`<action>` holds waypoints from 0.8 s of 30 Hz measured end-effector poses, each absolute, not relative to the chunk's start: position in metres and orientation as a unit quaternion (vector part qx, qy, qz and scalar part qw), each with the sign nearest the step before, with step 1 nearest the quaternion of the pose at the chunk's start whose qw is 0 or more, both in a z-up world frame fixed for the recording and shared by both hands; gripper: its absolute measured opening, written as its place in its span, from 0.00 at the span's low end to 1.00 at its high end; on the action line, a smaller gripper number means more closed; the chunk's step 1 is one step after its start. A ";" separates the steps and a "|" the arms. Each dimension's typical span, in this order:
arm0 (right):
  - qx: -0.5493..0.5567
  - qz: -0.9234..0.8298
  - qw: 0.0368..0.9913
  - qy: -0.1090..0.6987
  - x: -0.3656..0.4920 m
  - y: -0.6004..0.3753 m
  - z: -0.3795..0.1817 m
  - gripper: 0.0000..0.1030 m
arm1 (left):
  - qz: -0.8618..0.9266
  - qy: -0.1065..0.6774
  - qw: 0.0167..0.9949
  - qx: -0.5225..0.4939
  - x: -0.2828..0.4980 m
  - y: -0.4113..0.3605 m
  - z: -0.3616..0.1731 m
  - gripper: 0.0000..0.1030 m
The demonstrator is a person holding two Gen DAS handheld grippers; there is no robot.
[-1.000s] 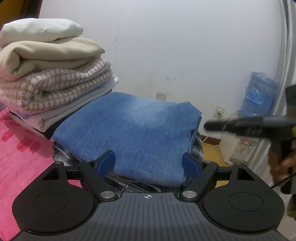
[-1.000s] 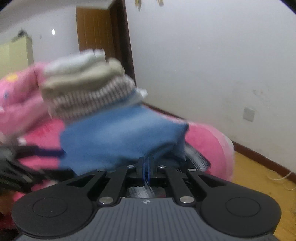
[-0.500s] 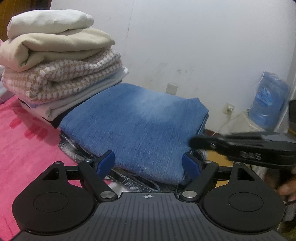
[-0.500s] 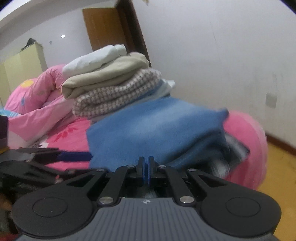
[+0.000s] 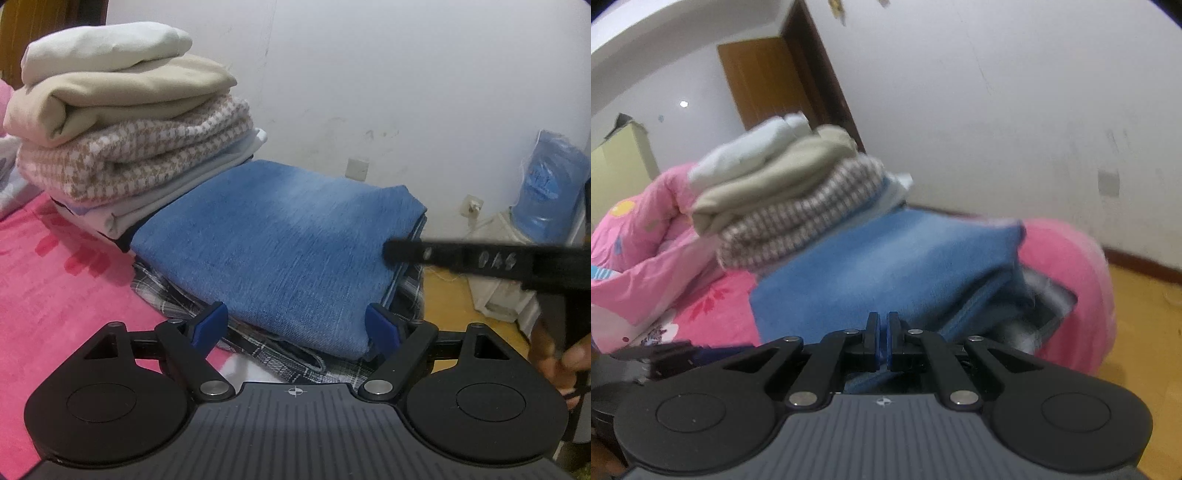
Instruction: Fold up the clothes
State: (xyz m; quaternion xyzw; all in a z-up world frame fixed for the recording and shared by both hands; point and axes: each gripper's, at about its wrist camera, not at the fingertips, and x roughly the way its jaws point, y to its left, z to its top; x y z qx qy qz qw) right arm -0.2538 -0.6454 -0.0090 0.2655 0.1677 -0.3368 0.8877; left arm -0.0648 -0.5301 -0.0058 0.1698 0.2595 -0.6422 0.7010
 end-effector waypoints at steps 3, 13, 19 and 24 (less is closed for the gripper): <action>0.279 -0.336 0.882 0.178 -0.260 -0.639 -0.018 0.03 | -0.637 0.253 0.707 0.177 -0.068 -0.528 -0.005 0.80; 0.322 -0.356 0.853 0.204 -0.291 -0.605 -0.024 0.41 | -0.614 0.242 0.726 0.195 -0.080 -0.508 0.010 0.85; 0.302 -0.377 0.848 0.217 -0.290 -0.561 -0.013 0.80 | -0.601 0.235 0.745 0.167 -0.083 -0.470 0.034 0.97; 0.263 -0.395 0.854 0.213 -0.287 -0.524 0.005 0.99 | -0.587 0.238 0.759 0.150 -0.086 -0.439 0.053 1.00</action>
